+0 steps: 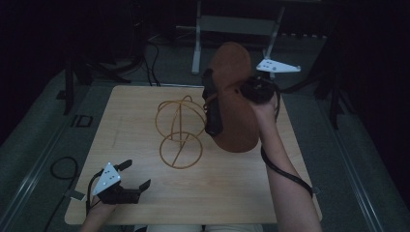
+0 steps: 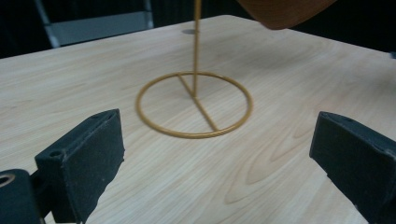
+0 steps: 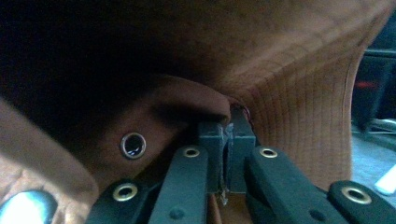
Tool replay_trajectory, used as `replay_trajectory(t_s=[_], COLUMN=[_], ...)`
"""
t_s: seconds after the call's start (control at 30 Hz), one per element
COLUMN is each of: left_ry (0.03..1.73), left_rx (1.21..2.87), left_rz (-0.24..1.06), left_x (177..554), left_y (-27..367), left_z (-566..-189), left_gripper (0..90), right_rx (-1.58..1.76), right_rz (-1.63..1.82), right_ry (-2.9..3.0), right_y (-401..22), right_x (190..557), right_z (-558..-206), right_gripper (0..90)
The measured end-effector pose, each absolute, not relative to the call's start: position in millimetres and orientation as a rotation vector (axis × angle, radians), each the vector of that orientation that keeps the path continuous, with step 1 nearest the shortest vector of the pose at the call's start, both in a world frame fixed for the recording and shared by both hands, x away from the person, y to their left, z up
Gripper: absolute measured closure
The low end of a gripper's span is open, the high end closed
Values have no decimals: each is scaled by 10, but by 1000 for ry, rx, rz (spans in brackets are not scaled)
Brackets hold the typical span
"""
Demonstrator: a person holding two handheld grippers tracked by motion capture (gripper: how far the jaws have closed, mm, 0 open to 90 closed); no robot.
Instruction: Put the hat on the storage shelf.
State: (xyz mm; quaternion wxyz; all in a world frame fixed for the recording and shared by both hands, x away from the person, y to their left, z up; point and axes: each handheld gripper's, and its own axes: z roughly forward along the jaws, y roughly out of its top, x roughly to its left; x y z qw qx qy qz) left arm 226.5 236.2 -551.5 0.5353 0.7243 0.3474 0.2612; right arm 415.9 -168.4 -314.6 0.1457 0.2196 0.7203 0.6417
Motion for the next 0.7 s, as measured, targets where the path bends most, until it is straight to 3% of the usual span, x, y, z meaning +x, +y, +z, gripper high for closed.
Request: replay_trajectory(t_s=[0.7], left_ry=[880], left_rx=[1685], left_rz=[588], left_x=[2272], left_y=[2462], left_z=[-5643], left_gripper=[43], right_rx=[540], right_rz=[1585], right_ry=[2451], right_y=[-540], right_x=[4252], right_z=[-3312], right_gripper=[866])
